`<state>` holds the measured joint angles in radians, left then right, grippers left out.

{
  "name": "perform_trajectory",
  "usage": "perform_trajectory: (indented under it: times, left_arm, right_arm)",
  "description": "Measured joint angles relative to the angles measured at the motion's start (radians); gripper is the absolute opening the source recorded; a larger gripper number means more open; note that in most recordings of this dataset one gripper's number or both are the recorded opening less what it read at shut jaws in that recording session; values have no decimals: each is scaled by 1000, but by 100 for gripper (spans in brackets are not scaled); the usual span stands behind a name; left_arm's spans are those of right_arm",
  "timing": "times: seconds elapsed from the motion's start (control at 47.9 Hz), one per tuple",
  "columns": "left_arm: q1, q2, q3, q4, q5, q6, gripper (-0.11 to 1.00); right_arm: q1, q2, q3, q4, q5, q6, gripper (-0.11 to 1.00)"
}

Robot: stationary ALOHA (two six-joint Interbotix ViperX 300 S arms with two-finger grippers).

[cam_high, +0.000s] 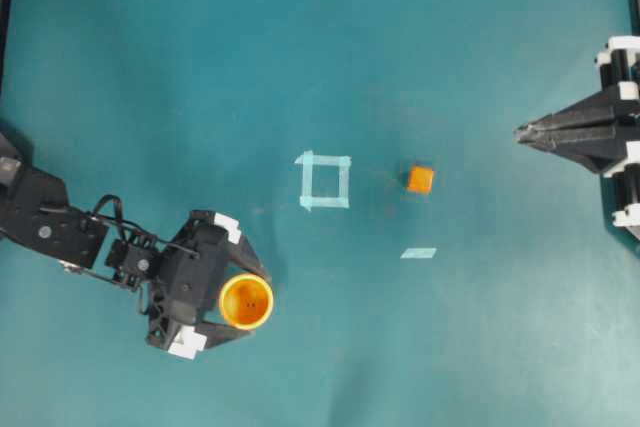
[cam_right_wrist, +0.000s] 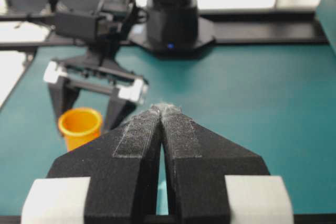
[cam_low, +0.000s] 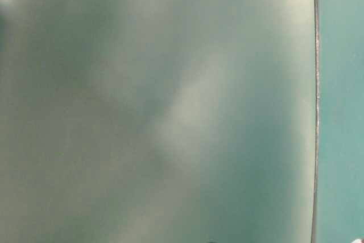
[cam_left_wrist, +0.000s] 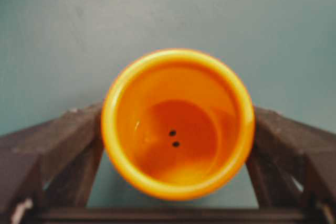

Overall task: Move the cup toward the block with left arm.
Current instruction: 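Move the left gripper over the yellow cup and close on its rim, then carry the held cup with the left gripper rightward toward the orange block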

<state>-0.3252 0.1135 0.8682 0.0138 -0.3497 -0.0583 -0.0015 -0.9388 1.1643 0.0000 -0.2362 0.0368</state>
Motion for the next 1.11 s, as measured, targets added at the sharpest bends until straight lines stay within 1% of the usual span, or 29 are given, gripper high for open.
perform_trajectory:
  times: [0.063,0.167,0.334,0.417,0.501,0.626,0.772,0.855,0.981,1.106]
  left_arm:
    - [0,6,-6,0,8,3,81]
    - [0,5,-6,2,41,11,67]
    - [20,-41,-17,2,146,43,67]
    - [60,-84,-41,2,206,72,67]
    - [110,-123,-74,2,268,84,67]
    - [193,-156,-140,2,374,89,67]
    - [272,-156,-230,2,471,89,67]
    - [296,-133,-278,0,502,101,67]
    - [325,-72,-376,2,538,104,67]
    - [339,-15,-474,2,588,106,67]
  right_arm:
    - [0,-2,-2,0,2,-2,0]
    - [0,-2,-6,0,5,-2,0]
    - [0,-2,-14,-2,14,0,0]
    - [0,-2,-14,-2,18,0,0]
    - [0,-2,-12,0,21,0,0]
    - [-2,-2,-14,0,23,-2,0]
    - [0,-2,-14,0,29,0,0]
    - [-2,0,-14,0,32,0,0]
    - [0,0,-17,0,32,0,0]
    - [0,-2,-25,-2,32,0,0]
